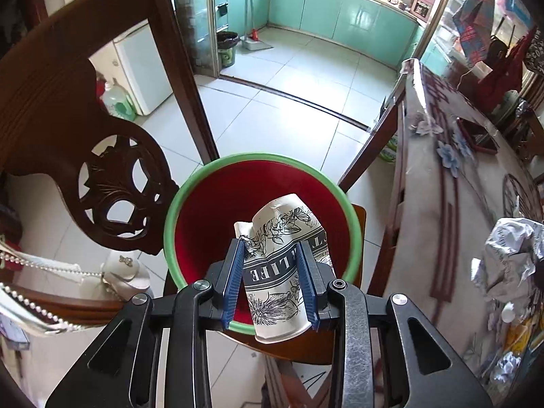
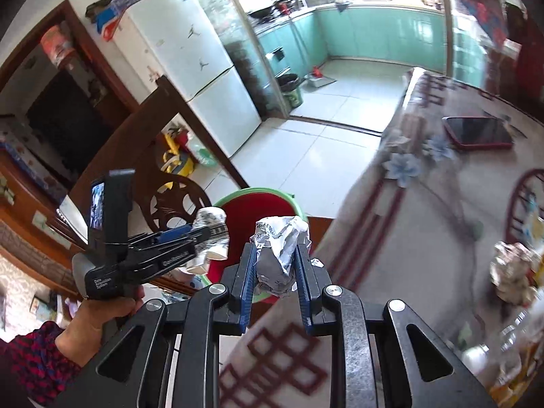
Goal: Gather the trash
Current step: 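Carry cup and foil over the red bucket and open both grippers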
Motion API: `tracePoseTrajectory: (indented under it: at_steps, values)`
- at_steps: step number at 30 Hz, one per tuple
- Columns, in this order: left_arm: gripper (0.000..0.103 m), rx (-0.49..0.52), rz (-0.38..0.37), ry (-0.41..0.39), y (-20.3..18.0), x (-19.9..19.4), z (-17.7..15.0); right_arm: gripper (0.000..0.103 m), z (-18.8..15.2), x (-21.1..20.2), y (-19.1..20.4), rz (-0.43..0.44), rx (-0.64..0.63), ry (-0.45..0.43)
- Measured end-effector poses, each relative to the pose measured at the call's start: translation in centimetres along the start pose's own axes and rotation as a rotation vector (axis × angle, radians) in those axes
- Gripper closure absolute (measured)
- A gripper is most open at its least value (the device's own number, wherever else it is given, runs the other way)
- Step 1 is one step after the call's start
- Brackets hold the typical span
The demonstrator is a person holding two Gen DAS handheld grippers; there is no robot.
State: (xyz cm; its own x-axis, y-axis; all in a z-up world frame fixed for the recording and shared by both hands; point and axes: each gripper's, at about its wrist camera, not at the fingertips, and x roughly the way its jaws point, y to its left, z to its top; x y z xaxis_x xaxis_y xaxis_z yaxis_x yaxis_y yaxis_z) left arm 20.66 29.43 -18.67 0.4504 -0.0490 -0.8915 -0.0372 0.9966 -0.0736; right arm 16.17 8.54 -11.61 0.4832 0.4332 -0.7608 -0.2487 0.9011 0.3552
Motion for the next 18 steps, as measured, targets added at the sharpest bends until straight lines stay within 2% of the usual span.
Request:
tracePoseTrajectory:
  at_steps: [5, 8, 12, 18]
  values:
    - [0.073, -0.002, 0.012, 0.039, 0.5, 2.8, -0.1, 0.083, 1.3, 4.7, 0.8, 0.059, -0.002, 0.039]
    - [0.073, -0.025, -0.007, 0.068, 0.9, 4.2, -0.5, 0.083, 2.4, 6.6, 0.8, 0.087, 0.027, 0.037]
    - [0.072, -0.035, -0.015, 0.078, 1.2, 5.1, -0.7, 0.082, 3.6, 8.1, 1.5, 0.072, 0.0, 0.037]
    - [0.072, -0.061, -0.006, 0.085, 1.8, 6.0, -0.9, 0.077, 3.9, 9.4, 1.9, 0.084, 0.0, 0.037]
